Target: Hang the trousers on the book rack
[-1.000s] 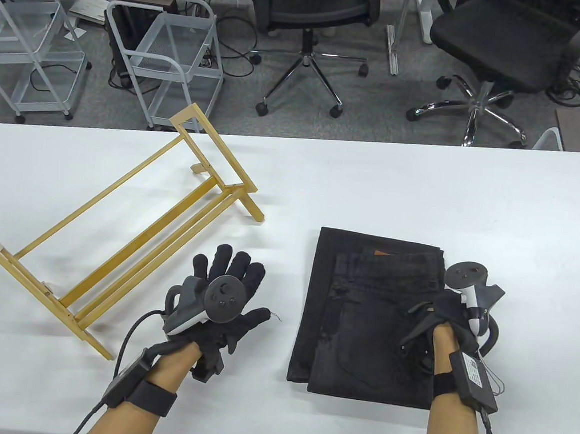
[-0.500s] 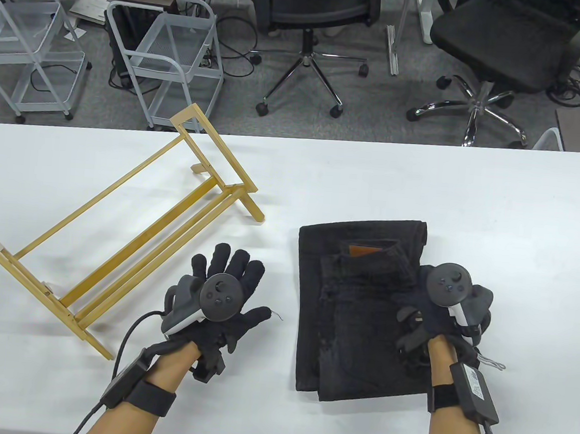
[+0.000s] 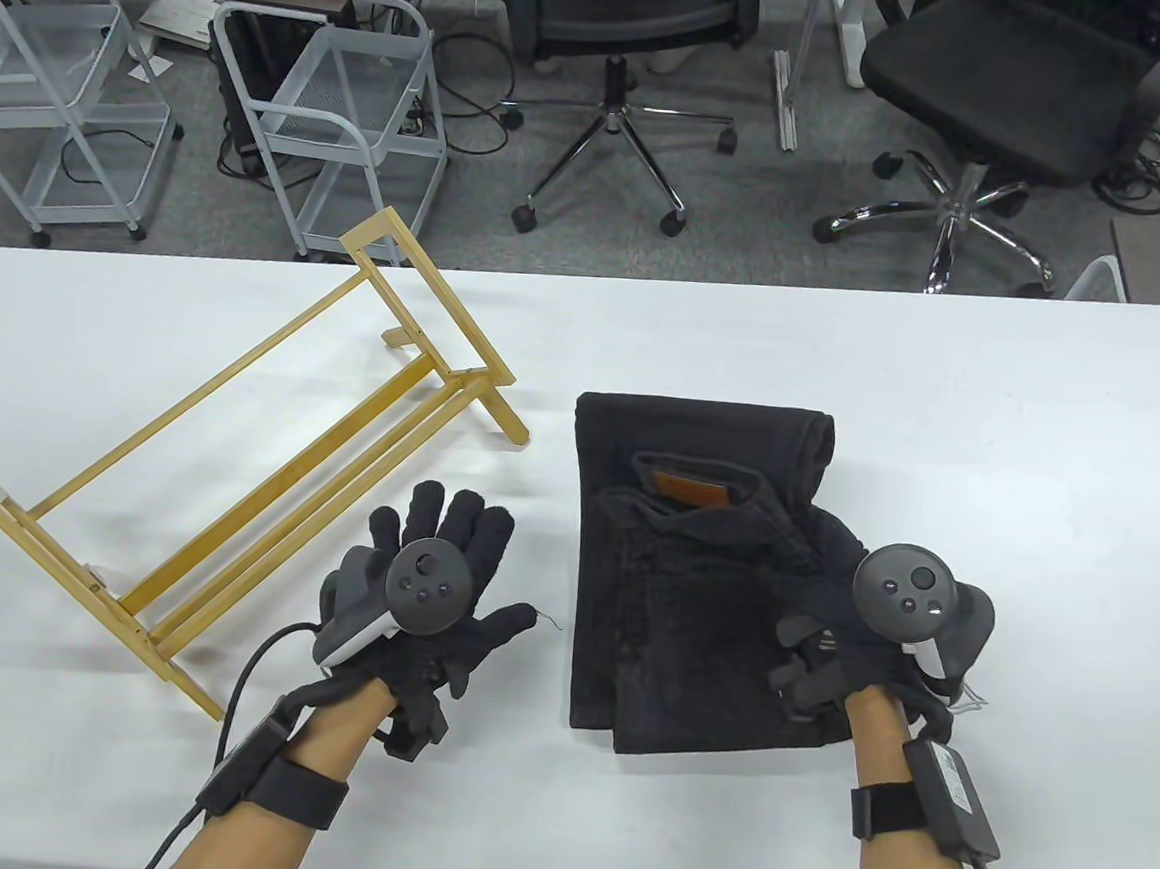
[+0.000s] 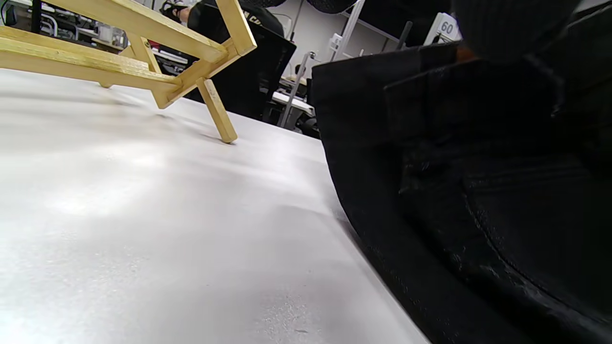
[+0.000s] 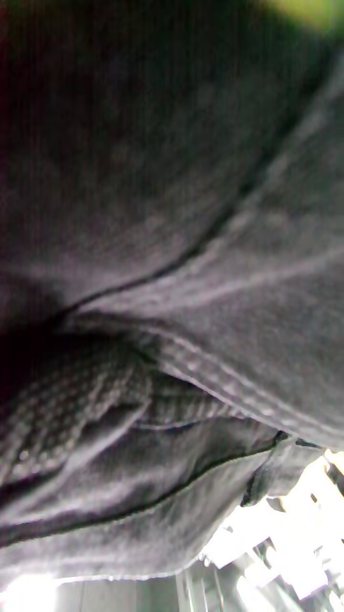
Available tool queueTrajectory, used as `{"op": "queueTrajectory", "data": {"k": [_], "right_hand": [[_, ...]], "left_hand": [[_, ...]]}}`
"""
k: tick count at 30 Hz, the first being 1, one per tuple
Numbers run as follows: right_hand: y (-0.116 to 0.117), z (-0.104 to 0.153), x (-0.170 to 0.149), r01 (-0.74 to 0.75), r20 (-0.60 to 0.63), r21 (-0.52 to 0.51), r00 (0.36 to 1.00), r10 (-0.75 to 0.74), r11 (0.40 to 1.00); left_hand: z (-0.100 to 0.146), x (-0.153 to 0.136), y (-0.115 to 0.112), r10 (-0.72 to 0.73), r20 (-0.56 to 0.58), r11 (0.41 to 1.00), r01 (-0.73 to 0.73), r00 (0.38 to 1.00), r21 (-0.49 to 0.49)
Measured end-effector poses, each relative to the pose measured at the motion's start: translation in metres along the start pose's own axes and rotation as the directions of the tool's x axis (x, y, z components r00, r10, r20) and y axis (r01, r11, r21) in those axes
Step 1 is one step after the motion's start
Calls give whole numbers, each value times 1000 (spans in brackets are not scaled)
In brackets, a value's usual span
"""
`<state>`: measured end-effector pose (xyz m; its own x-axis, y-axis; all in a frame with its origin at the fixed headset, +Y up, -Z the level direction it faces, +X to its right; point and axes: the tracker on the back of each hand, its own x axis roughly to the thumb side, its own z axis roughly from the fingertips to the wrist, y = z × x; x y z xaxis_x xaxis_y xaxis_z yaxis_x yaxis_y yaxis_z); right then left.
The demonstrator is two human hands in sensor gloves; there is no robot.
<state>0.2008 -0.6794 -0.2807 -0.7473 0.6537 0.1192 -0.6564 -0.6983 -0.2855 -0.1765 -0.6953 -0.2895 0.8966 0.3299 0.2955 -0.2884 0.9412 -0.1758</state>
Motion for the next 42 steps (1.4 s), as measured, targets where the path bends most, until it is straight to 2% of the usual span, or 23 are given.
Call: {"op": "queueTrajectory", "data": {"k": [11, 20, 25, 31, 34, 37, 42], "right_hand": [[-6, 8, 53, 10, 256, -68, 967, 8, 998], [-4, 26, 97, 113, 426, -44, 901, -84, 993], [-3, 33, 111, 152, 476, -32, 871, -119, 988], [-7, 40, 122, 174, 521, -42, 844, -127, 984], [-9, 44, 126, 176, 550, -58, 827, -116, 983], [-13, 46, 129, 201, 570, -72, 812, -125, 977], [-19, 43, 123, 265, 550, -76, 815, -181, 961]], "left_hand": [[-2, -10, -1, 97, -44, 995, -98, 994, -32], [-4, -19, 0, 316, -39, 944, -318, 948, -91], [-3, -34, 9, 509, 4, 861, -509, 861, 0], [-1, -42, 19, 584, 71, 808, -587, 809, 43], [0, -43, 20, 642, 157, 754, -655, 751, 50], [2, -41, 25, 702, 274, 670, -740, 658, 58], [12, -31, 41, 666, 395, 627, -761, 633, 165]]}}
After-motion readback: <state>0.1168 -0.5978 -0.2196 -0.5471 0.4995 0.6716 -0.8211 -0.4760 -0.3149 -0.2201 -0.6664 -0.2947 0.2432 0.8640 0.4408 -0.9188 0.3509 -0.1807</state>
